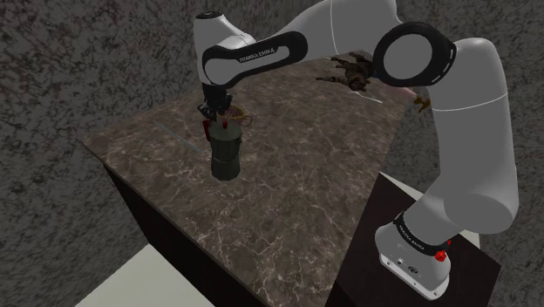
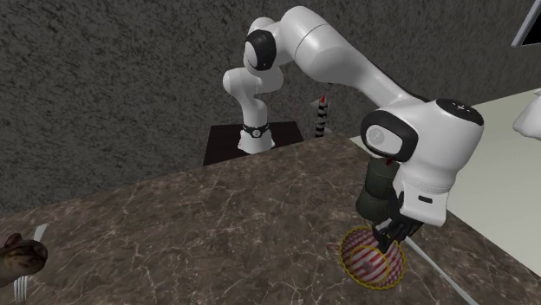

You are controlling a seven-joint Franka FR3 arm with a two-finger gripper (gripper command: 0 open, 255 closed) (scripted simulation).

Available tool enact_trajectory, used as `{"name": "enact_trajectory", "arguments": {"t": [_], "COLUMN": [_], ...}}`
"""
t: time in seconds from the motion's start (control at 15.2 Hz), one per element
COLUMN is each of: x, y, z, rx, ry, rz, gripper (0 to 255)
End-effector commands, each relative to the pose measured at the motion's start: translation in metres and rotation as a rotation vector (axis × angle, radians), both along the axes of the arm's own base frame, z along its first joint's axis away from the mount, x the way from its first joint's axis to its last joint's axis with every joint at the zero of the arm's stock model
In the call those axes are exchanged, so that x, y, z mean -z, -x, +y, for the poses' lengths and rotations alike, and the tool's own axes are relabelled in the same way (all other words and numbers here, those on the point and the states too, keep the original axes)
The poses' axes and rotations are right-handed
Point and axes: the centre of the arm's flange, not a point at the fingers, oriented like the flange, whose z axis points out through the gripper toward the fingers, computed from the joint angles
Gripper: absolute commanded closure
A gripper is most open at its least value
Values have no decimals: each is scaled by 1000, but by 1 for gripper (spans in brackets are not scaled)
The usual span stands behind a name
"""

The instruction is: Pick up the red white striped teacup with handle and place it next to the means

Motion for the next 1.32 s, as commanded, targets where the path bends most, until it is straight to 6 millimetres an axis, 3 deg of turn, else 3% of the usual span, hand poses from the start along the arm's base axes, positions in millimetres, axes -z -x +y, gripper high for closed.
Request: {"name": "enact_trajectory", "arguments": {"t": [0.0,0.46,0.53,0.86,1.12,1.25], "x": [10,11,9,11,-39,-39], "y": [0,0,-2,0,2,2], "z": [-2,-2,-3,-2,1,1], "rx": [2,2,3,2,2,2], "ry": [3,3,3,3,3,3], "rz": [3,3,3,3,3,3], "gripper": [255,255,0,0,0,0]}}
